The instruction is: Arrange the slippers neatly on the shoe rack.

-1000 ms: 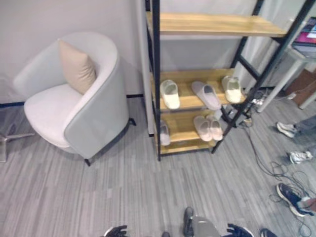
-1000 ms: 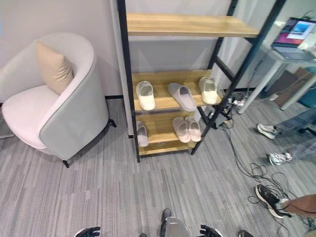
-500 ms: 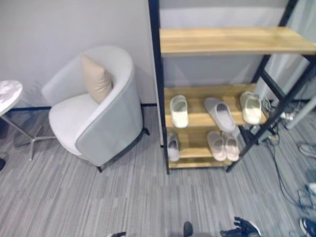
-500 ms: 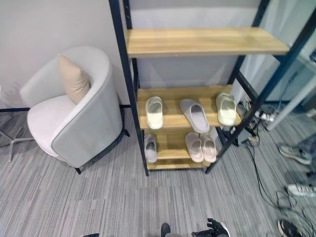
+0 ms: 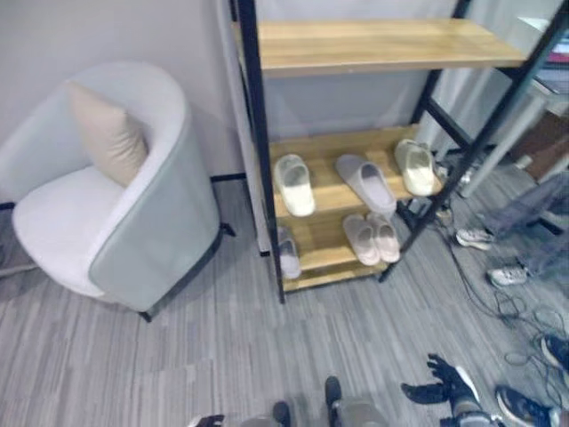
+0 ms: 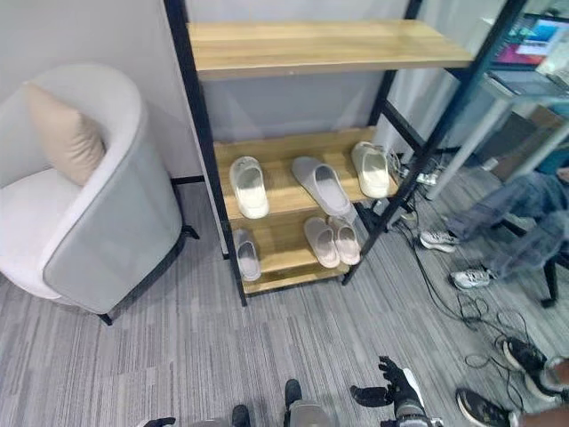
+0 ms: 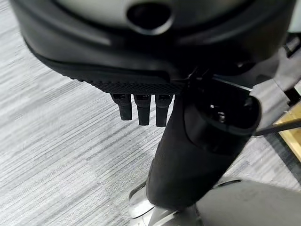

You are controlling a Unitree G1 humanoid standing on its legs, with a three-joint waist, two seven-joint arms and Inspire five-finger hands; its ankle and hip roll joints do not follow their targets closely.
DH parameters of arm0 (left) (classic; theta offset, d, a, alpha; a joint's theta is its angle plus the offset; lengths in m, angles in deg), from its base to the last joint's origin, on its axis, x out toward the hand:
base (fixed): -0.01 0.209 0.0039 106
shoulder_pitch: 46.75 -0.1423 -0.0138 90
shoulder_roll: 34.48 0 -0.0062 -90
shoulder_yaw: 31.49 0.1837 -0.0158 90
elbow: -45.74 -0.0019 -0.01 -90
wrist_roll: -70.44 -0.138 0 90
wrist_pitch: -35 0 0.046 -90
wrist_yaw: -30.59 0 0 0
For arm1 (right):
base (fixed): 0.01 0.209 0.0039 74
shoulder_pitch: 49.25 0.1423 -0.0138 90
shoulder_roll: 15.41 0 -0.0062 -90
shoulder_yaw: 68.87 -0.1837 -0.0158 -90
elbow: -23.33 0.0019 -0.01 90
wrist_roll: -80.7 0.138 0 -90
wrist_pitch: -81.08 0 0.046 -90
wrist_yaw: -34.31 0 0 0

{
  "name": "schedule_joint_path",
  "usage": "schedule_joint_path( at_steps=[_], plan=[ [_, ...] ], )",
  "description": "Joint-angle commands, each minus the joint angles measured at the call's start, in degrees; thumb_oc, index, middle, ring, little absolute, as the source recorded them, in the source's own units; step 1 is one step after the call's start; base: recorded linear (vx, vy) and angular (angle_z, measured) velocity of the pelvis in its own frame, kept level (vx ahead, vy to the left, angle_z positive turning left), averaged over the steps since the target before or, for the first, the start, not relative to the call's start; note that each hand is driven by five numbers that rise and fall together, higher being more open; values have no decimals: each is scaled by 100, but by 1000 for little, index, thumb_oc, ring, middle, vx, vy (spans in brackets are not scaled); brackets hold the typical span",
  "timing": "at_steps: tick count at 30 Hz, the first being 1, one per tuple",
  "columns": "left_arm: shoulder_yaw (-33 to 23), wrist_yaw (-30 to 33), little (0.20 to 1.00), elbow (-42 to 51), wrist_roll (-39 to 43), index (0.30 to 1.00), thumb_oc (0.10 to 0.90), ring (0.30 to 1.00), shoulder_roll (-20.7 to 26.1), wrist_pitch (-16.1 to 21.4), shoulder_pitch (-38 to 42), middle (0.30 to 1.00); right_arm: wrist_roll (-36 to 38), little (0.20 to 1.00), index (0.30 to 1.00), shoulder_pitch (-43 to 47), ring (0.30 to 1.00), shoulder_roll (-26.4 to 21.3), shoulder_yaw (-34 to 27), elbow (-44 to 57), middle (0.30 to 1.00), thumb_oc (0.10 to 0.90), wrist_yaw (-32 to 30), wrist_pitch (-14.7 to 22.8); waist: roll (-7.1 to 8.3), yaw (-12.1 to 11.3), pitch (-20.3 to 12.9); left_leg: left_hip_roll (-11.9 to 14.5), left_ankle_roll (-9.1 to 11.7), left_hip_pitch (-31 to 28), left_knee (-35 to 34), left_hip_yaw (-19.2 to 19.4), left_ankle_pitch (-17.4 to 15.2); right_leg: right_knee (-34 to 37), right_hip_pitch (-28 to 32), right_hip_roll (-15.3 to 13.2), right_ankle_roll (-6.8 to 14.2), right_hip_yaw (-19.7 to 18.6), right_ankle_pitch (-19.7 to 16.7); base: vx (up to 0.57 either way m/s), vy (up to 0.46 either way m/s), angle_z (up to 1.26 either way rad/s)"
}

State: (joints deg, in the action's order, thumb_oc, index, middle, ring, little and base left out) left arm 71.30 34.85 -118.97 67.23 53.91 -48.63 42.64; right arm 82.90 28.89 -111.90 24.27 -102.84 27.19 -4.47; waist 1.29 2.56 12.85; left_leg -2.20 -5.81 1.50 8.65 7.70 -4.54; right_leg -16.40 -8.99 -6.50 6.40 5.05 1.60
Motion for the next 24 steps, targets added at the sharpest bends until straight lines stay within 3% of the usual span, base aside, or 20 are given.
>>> schedule_joint_path(
  at_steps=[1,4,8,9,14,19,20,24],
  plan=[
    [-317,-95,900,-85,-71,900,800,900,-47,7,-110,900,-327,900,900,163,900,-553,-483,907,900,800,-166,299,-113,-180,-184,52,380,-15,138,-676,-347,-163,345,-202,109,-182,177,-24,-178,-25],
    [-399,-115,900,-166,-120,900,800,900,-31,9,-166,900,-445,900,900,130,900,-538,-536,1190,900,800,-108,281,-97,-261,-310,173,434,0,202,-659,-400,63,508,-530,164,-291,-91,13,-204,-29],
    [-447,-127,900,-143,-91,900,800,900,1,31,-154,900,-713,900,900,-7,900,-566,-524,1659,900,800,-15,242,47,-287,-369,260,535,14,327,-640,-468,607,722,-565,309,-477,-203,30,-254,-13],
    [-428,-99,900,-93,-119,900,800,900,-2,71,-106,900,-904,900,900,-127,900,-603,-507,1886,900,800,26,262,122,-292,-393,370,624,32,384,-638,-461,865,832,-481,343,-527,-11,26,-302,-12],
    [-242,-24,900,312,-160,900,800,900,-136,154,-65,900,-1317,900,900,-511,900,-907,-944,2492,900,800,-151,377,66,-237,-403,656,848,-9,70,-755,-132,1205,1053,-187,240,-451,223,-1,-282,1],
    [-25,11,900,541,-303,900,800,900,-222,193,-64,900,-1501,900,900,-610,900,-1108,-1545,2810,900,800,-538,473,-13,-165,-398,779,923,32,-245,-912,168,1266,1078,-66,159,-276,288,-42,-115,11],
    [31,-16,900,565,-366,900,800,900,-243,211,-86,900,-1591,900,900,-660,900,-1235,-1936,2970,900,800,-737,537,-49,-142,-401,823,940,27,-348,-959,228,1295,1111,-24,126,-196,335,-4,-60,21],
    [66,-75,900,308,-501,900,800,900,-298,204,-141,900,-1542,900,900,-607,900,-1318,-2362,3184,900,800,-876,576,-117,-118,-470,878,953,-86,-538,-1012,280,1300,1184,50,78,-135,394,23,-38,20]
  ],
)
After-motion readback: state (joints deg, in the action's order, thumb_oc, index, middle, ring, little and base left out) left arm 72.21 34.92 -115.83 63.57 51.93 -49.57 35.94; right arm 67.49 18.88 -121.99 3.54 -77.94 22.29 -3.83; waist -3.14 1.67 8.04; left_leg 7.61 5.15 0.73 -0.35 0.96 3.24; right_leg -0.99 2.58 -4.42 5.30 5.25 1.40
